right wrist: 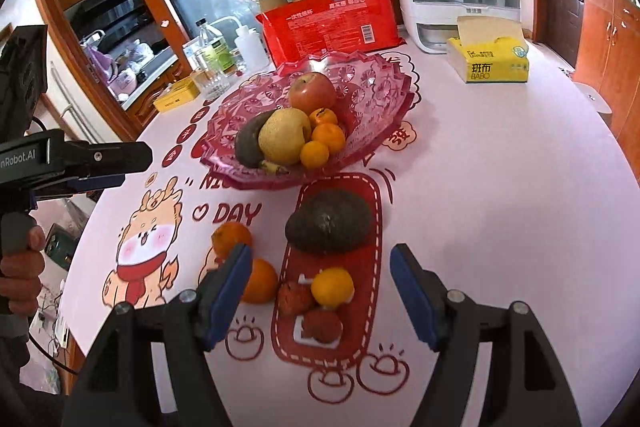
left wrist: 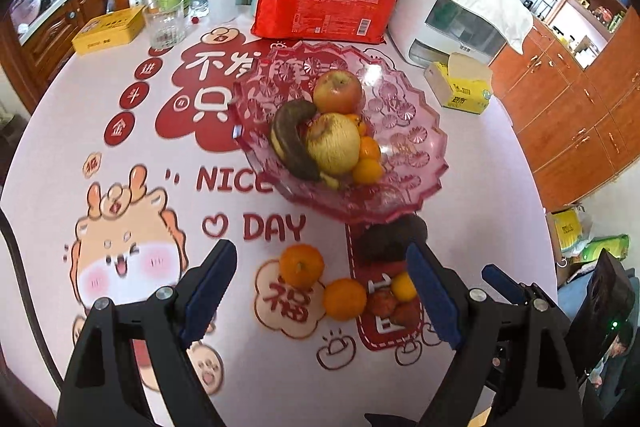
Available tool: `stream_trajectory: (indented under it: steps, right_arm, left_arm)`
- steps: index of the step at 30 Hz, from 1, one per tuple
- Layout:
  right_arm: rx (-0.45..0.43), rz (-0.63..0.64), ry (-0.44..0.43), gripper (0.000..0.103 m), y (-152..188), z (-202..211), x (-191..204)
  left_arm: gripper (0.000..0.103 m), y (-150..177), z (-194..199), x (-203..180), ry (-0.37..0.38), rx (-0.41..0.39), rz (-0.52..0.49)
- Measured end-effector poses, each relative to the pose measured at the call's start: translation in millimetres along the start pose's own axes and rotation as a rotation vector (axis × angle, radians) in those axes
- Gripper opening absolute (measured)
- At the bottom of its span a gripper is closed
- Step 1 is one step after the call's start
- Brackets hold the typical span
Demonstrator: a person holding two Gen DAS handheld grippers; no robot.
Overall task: Organize fruits
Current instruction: 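Move the left tool to a mandarin while the right tool reaches a small yellow orange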
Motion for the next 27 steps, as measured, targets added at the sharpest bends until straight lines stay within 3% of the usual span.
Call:
stream_trajectory:
  steps: [17,27]
  right_arm:
    - [0.025,0.138,-0.105,0.072,24.3,33.9,-29.7]
    - [-0.005,0.297,-0.161,0.072,21.2,36.9,-29.0]
  left_arm:
    - [0.086,78.0,4.5,-36.2,-0.093,0.023,0.125]
    - [0.086,102.6,-7.9,-31.5,-0.167,0.052,0.230]
Point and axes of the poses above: each gripper's, at about its wrist camera, not at the fingertips, and z roughly against the way its jaws point, x to its left, y to its underside, the point moved 9 cm from there along -z, roughly the way its jaws point, and after that the axes turned 6 degrees about -x, right-handed, at the moved point
